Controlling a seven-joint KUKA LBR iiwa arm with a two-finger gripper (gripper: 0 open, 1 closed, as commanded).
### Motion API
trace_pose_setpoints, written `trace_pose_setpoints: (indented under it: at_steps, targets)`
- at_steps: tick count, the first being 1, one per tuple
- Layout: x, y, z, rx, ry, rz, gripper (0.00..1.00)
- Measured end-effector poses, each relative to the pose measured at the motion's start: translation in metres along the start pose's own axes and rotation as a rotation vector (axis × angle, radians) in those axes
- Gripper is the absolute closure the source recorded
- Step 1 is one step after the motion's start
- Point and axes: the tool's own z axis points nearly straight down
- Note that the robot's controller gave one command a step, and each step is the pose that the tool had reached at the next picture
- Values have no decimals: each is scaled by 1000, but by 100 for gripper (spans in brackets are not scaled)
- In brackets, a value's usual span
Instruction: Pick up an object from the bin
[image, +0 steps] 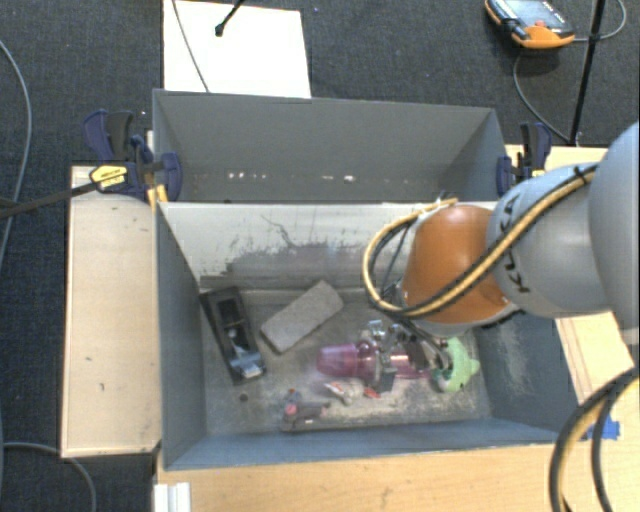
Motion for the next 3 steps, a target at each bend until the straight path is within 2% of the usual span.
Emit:
trace_pose_setpoints:
  at_steps: [1,2,3]
  targets:
    - [8,-17,-6,-1,2,15,100]
    - [9,-20,-10,0,3,19,100]
    - [27,-37,-11,-1,-4,-82,100]
